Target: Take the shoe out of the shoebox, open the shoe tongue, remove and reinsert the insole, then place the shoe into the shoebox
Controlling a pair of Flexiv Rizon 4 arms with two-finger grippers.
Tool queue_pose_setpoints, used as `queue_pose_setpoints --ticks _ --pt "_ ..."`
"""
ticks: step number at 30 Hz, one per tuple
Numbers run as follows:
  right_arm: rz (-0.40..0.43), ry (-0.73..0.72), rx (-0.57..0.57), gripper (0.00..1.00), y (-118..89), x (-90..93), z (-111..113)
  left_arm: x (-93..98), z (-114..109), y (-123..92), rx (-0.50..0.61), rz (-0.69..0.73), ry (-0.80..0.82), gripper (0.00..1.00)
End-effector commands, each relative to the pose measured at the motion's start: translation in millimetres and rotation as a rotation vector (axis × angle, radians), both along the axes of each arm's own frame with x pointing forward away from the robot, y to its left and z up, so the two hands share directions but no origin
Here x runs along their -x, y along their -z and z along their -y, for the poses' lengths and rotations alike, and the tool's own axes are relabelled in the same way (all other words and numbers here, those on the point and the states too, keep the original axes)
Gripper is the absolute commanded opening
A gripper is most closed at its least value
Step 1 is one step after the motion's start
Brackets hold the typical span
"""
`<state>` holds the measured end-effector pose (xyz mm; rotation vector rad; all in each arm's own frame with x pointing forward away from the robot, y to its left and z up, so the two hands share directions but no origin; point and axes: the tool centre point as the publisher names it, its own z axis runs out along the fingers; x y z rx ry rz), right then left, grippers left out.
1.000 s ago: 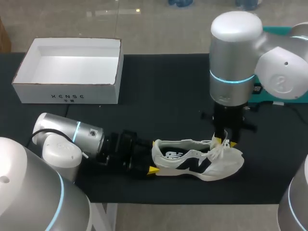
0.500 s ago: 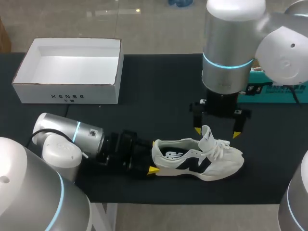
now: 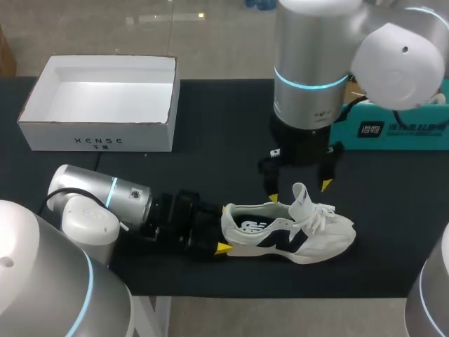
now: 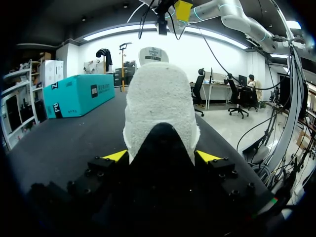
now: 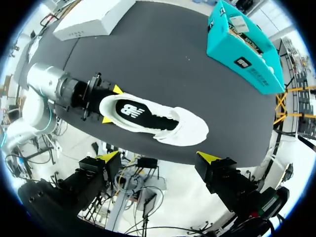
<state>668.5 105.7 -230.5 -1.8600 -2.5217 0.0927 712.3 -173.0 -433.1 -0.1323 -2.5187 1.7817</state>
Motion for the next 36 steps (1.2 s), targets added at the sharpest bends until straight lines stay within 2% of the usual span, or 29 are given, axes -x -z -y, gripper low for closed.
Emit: queue_pose_setpoints --ticks 1,4,5,7,12,16,19,22,23,24,36 --pt "-0.071 -0.376 -0.048 1.00 2.5 -4.1 1.3 1.5 2.2 5.1 -0.003 0.001 -0.001 0.00" --pt "-0.071 -0.376 -0.048 1.00 2.5 -4.1 1.3 1.5 2.2 5.1 -0.003 0.001 -0.001 0.00" --pt "-0.029 -0.463 -0.077 1.00 2.3 -4.2 -0.5 1.5 2.2 5.1 -0.003 0.001 -0.001 0.00" --pt "-0.023 -0.622 -0.105 1.00 4.1 -5.7 -4.1 1.5 2.2 5.1 -0.003 0.001 -0.001 0.00" --pt "-0.013 -0.838 -0.204 1.00 14.4 -13.1 -8.9 1.5 2.2 5.1 -0.003 0.001 -0.001 0.00" --pt "0.003 -0.863 -0.224 1.00 17.2 -17.2 -17.2 1.5 2.2 5.1 -0.003 0.001 -0.001 0.00" --pt "-0.008 -0.940 -0.232 1.00 22.5 -21.3 -25.0 1.5 2.2 5.1 -0.003 0.001 -0.001 0.00" --pt "-0.062 -1.098 -0.188 1.00 29.1 -23.8 -37.2 1.5 2.2 5.1 -0.003 0.001 -0.001 0.00" --pt "-0.123 -1.091 -0.186 1.00 31.3 -25.8 -40.4 1.5 2.2 5.1 -0.003 0.001 -0.001 0.00" --pt "-0.146 -1.046 -0.179 1.00 32.4 -28.3 -40.4 1.5 2.2 5.1 -0.003 0.001 -0.001 0.00" --pt "-0.146 -1.046 -0.179 1.00 32.4 -28.3 -40.4 1.5 2.2 5.1 -0.003 0.001 -0.001 0.00"
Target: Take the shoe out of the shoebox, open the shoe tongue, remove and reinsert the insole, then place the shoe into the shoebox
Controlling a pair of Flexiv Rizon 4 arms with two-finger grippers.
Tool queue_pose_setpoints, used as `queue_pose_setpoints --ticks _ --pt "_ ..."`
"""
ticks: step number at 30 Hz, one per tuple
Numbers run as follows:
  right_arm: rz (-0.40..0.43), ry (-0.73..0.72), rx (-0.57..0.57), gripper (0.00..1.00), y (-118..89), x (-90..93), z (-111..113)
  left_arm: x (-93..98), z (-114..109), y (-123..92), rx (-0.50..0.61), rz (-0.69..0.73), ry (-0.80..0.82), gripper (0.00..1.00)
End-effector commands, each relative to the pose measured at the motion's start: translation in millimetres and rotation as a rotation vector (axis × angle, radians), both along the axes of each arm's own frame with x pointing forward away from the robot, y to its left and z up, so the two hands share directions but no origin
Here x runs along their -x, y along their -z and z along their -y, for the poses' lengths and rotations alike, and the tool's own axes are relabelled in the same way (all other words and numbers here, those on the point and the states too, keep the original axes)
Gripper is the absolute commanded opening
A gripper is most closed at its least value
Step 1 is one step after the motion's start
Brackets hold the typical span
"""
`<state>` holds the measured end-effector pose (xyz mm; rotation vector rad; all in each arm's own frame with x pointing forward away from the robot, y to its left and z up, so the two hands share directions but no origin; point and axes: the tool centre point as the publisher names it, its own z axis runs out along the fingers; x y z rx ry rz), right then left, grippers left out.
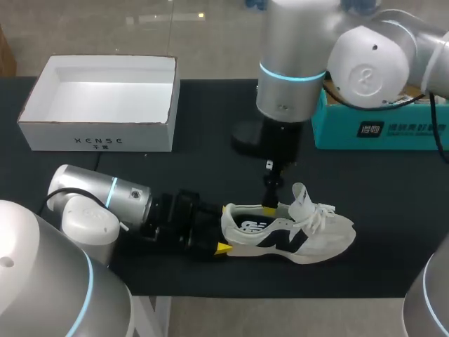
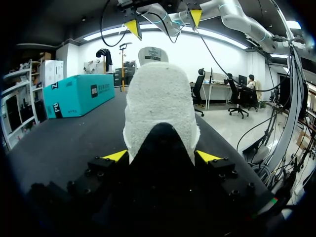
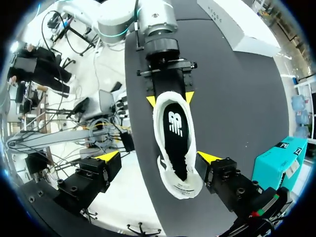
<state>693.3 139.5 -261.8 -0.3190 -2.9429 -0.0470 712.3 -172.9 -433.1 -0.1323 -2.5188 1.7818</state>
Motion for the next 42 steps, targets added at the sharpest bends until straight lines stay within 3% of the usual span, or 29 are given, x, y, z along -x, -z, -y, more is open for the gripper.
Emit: queue_pose_setpoints --ticks 1,3,4,5,15,29,35,42 --pt "-0.012 -0.003 0.030 1.00 1.1 -3.4 -6.6 1.5 2.2 5.1 -0.003 0.001 -0.001 0.00" --pt "0.006 -0.005 0.027 1.00 1.3 -2.9 -6.9 1.5 2.2 5.1 -0.003 0.001 -0.001 0.00" --pt "0.009 -0.016 0.027 0.48 1.6 -2.7 -7.4 1.5 2.2 5.1 -0.003 0.001 -0.001 0.00" --pt "0.015 -0.013 0.029 0.02 2.9 -2.8 -8.9 1.5 2.2 5.1 -0.003 0.001 -0.001 0.00" --pt "-0.010 -0.036 0.025 0.00 29.8 -9.7 -14.0 1.5 2.2 5.1 -0.003 0.001 -0.001 0.00" --pt "-0.056 -0.001 0.002 0.00 87.3 -7.7 -4.2 1.5 2.2 5.1 -0.003 0.001 -0.001 0.00" --pt "-0.046 0.016 0.032 0.00 97.0 -9.6 -2.1 1.5 2.2 5.1 -0.003 0.001 -0.001 0.00" --pt "-0.040 -0.003 0.114 0.00 93.0 -27.6 5.9 1.5 2.2 5.1 -0.003 0.001 -0.001 0.00"
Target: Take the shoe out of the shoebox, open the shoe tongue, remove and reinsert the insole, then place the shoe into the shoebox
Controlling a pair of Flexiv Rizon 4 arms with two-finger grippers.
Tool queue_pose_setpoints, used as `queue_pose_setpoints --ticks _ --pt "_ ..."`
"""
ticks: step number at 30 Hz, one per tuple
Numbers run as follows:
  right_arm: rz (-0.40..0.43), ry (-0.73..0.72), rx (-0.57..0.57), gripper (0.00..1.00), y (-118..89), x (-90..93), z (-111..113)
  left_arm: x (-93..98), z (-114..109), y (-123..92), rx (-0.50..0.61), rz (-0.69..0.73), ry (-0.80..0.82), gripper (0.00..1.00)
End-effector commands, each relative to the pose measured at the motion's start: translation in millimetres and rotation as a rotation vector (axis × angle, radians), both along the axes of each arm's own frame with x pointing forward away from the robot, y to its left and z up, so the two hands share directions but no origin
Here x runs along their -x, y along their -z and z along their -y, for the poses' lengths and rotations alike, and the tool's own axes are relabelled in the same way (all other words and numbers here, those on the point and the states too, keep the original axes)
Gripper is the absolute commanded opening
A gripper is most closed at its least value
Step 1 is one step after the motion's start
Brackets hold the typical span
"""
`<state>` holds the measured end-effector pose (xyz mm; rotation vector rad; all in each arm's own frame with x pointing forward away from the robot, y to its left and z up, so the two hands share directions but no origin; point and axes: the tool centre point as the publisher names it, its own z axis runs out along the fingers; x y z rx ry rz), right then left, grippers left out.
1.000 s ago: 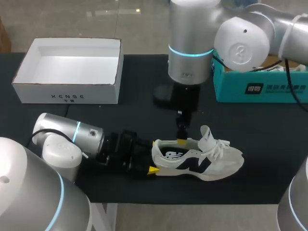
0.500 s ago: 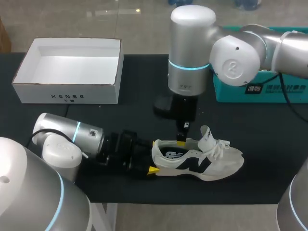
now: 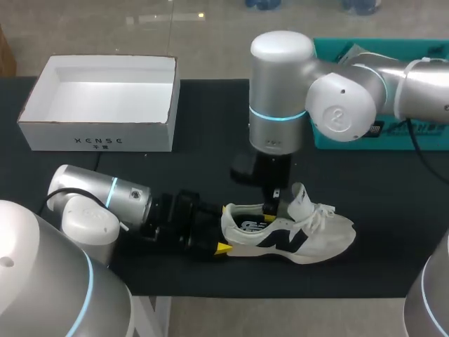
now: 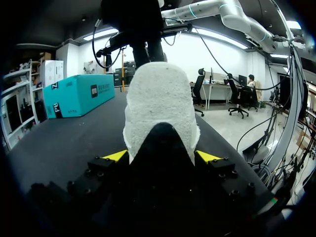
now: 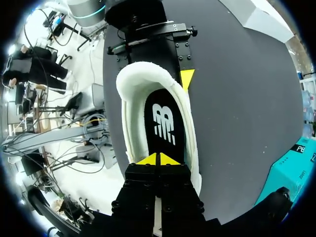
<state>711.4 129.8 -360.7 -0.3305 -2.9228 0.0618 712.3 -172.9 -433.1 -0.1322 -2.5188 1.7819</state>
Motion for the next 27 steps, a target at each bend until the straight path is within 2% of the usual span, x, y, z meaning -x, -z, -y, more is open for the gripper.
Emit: queue_pose_setpoints --ticks 1,10,17,27 --pt "-0.009 -0.006 0.041 0.00 -6.1 -11.6 -2.0 1.5 2.2 5.1 -0.003 0.001 -0.001 0.00" --pt "0.002 -0.018 0.055 0.00 0.3 -19.7 -1.4 1.5 2.2 5.1 -0.003 0.001 -0.001 0.00" --pt "0.002 -0.001 0.124 0.00 11.2 -13.7 -4.4 1.5 2.2 5.1 -0.003 0.001 -0.001 0.00" --pt "-0.007 0.017 0.108 0.00 29.4 -4.6 -1.9 1.5 2.2 5.1 -0.003 0.001 -0.001 0.00"
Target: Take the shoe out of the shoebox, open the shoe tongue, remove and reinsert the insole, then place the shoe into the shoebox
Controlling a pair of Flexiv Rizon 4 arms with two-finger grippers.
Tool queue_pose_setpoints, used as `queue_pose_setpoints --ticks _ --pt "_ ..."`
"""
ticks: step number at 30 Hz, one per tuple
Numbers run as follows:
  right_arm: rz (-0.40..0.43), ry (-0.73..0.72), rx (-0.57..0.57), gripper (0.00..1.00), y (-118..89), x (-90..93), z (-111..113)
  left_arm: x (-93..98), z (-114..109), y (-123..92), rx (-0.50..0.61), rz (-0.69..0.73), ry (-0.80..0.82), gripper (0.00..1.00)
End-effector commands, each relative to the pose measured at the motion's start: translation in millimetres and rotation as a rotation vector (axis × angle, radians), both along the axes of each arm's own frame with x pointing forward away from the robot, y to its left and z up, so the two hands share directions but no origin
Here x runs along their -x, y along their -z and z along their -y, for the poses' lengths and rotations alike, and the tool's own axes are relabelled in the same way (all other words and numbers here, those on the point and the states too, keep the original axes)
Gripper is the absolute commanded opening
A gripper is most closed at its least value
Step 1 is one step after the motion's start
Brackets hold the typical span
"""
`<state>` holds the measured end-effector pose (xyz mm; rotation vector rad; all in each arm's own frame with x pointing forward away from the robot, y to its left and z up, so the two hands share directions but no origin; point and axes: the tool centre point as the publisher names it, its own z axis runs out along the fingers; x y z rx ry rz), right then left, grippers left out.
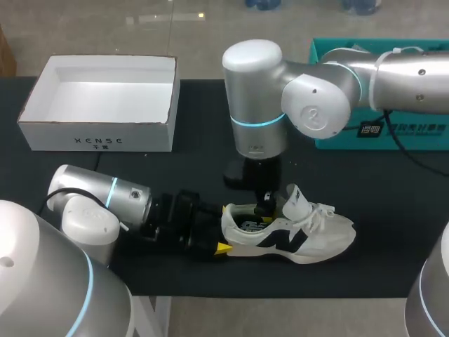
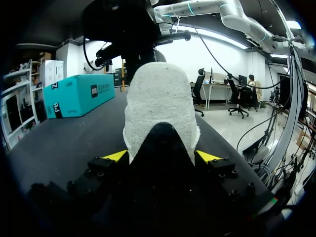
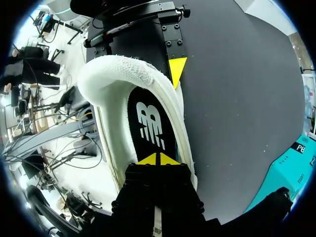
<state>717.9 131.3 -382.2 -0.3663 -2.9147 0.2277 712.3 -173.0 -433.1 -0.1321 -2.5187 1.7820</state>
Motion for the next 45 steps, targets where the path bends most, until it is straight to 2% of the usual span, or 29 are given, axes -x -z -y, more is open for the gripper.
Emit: queue_pose_setpoints --ticks 1,15,17,19,21,23,31,37,45 --pt "0.003 0.005 -0.006 0.00 8.4 2.4 -0.5 1.6 2.2 5.1 -0.003 0.001 -0.001 0.00" --pt "0.005 0.005 -0.022 0.00 11.6 -0.1 3.3 1.6 2.2 5.1 -0.003 0.001 -0.001 0.00" --pt "0.008 0.006 -0.022 0.09 10.5 -0.9 3.8 1.6 2.2 5.1 -0.003 0.001 -0.001 0.00" --pt "0.009 0.005 -0.021 0.12 9.8 -1.8 3.8 1.6 2.2 5.1 -0.003 0.001 -0.001 0.00" --pt "0.010 0.005 -0.021 0.25 9.1 -2.8 4.0 1.6 2.2 5.1 -0.003 0.001 -0.001 0.00" --pt "0.011 0.004 -0.020 0.35 8.4 -3.4 4.1 1.6 2.2 5.1 -0.003 0.001 -0.001 0.00" --pt "0.012 0.003 -0.025 0.41 12.4 -4.4 3.5 1.6 2.2 5.1 -0.003 0.001 -0.001 0.00" --pt "0.006 0.009 -0.038 0.44 25.1 -3.8 2.8 1.6 2.2 5.1 -0.003 0.001 -0.001 0.00" --pt "-0.035 0.022 -0.070 0.44 59.2 8.4 -4.7 1.6 2.2 5.1 -0.003 0.001 -0.001 0.00"
